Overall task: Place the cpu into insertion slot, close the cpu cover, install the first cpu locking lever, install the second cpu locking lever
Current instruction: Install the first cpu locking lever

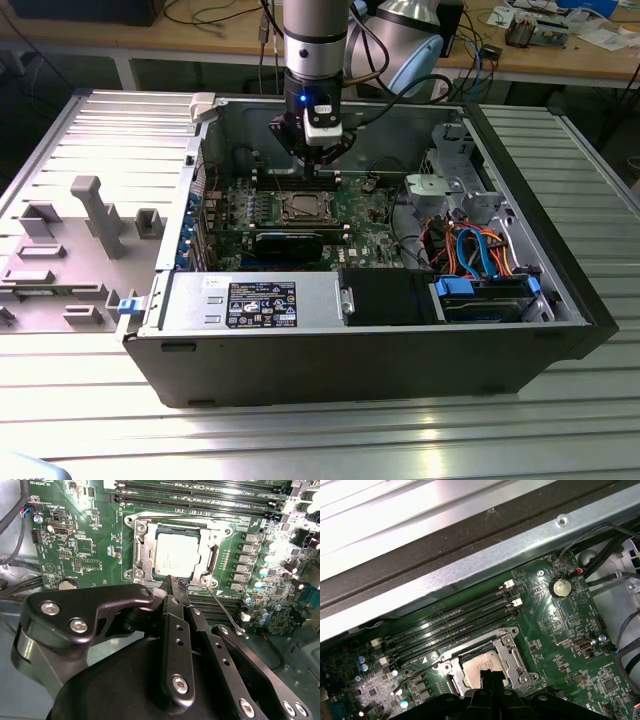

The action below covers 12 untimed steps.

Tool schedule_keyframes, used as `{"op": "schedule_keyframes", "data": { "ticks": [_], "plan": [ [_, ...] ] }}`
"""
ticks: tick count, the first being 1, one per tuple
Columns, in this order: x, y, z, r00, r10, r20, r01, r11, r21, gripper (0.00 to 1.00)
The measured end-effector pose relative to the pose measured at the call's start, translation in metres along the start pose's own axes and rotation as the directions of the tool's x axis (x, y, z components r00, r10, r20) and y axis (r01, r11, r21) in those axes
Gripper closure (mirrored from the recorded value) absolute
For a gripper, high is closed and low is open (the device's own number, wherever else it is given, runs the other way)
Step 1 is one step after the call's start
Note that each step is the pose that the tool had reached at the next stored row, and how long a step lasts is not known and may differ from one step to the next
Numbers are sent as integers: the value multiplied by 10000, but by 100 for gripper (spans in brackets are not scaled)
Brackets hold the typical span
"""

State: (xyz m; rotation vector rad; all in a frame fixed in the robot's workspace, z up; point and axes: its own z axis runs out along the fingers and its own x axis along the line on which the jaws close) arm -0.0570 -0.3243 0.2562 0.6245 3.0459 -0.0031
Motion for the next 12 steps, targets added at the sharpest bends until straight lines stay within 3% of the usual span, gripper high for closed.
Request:
{"op": "schedule_keyframes", "data": {
  "ticks": [12],
  "plan": [
    [0,0,0,9997,-262,-1,262,9997,-9,89]
  ]
}}
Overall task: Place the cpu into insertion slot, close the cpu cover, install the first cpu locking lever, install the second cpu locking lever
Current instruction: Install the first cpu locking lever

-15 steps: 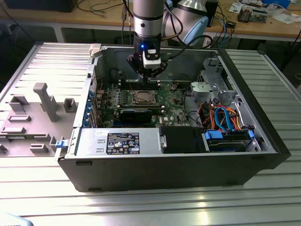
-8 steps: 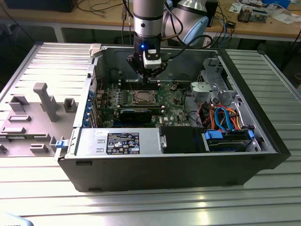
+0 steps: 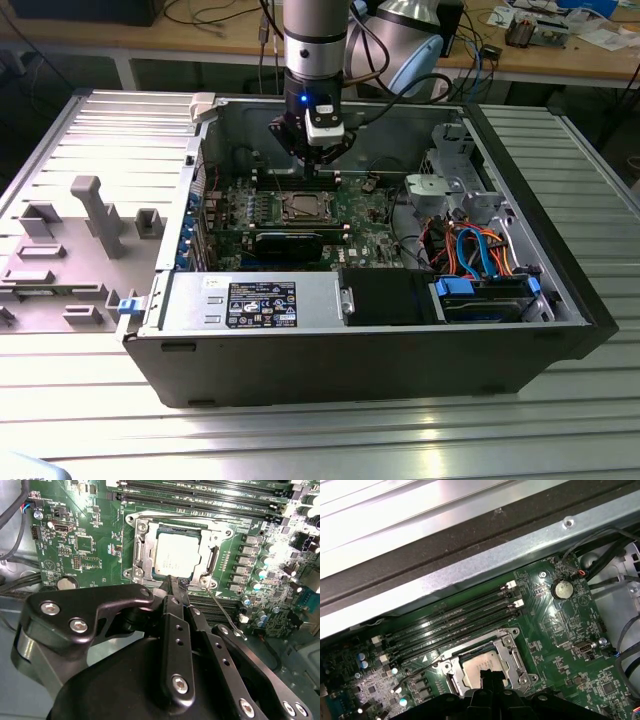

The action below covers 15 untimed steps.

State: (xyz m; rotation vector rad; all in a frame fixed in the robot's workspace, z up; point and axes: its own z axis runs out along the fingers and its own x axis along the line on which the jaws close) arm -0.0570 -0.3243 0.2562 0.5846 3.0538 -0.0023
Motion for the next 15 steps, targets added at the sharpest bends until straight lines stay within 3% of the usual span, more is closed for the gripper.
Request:
{"op": "schedule_keyframes", "data": {
  "ticks": [15],
  "plan": [
    [0,0,0,9994,-333,-1,333,9994,-10,89]
  ]
}}
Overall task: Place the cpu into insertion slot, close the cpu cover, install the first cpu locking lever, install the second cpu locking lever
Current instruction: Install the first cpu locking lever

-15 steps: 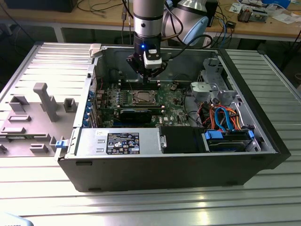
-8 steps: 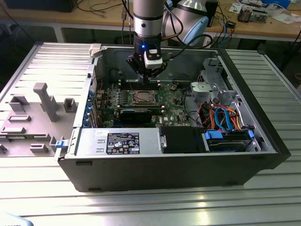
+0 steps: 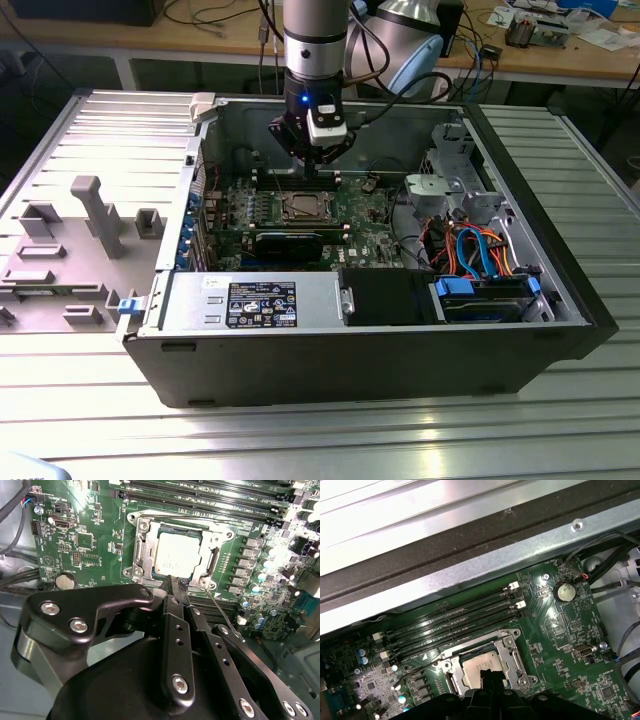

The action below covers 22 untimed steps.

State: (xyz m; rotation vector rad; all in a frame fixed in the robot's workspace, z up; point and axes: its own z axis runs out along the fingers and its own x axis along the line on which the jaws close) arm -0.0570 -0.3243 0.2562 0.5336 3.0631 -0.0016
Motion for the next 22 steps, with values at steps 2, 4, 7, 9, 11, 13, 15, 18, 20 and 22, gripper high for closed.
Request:
{"op": "schedule_keyframes", "data": {
  "ticks": [2,4,7,9,11,13,15,18,20,22],
  "plan": [
    [0,0,0,10000,-57,0,57,10000,-2,89],
    [0,0,0,10000,-96,0,96,10000,-3,89],
    [0,0,0,9999,-162,0,162,9999,-5,89],
    [0,0,0,9998,-201,-1,201,9998,-7,89],
    [0,0,0,9997,-254,-2,254,9997,-8,89],
    [0,0,0,9995,-311,-1,311,9995,-10,89],
    [0,0,0,9993,-380,-1,380,9993,-12,89],
    [0,0,0,9989,-476,-2,476,9989,-15,89],
    [0,0,0,9985,-554,-2,554,9985,-18,89],
    [0,0,0,9981,-609,-2,609,9981,-19,89]
  ]
}}
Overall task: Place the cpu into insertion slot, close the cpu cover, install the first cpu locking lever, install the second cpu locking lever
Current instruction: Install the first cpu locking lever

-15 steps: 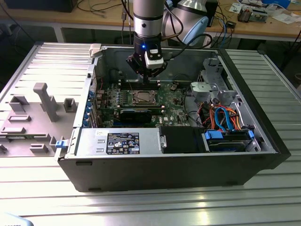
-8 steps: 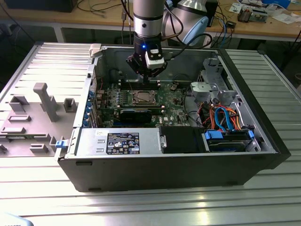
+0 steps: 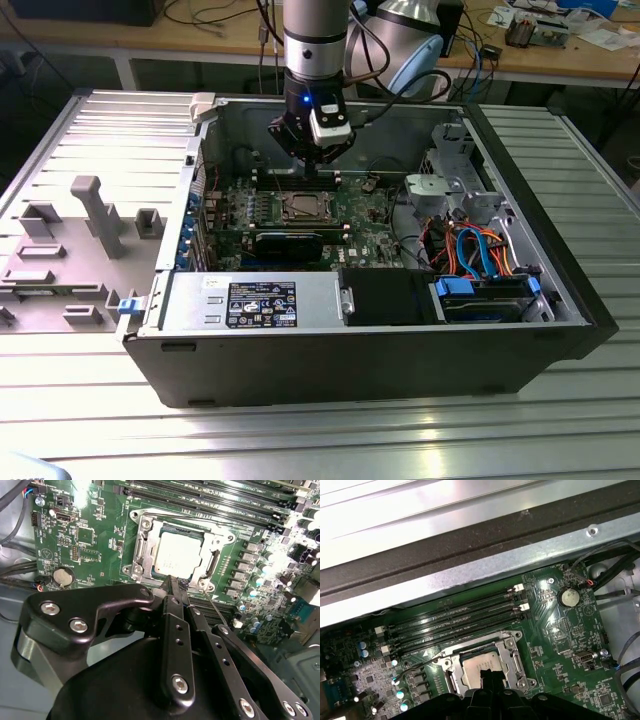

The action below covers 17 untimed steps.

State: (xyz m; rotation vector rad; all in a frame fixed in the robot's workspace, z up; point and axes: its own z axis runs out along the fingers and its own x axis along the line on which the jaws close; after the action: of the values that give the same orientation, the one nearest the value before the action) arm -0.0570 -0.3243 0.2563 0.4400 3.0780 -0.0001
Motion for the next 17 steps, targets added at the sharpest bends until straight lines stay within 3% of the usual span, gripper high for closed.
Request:
{"op": "schedule_keyframes", "data": {
  "ticks": [17],
  "plan": [
    [0,0,0,9991,-427,-1,427,9991,-15,89]
  ]
}}
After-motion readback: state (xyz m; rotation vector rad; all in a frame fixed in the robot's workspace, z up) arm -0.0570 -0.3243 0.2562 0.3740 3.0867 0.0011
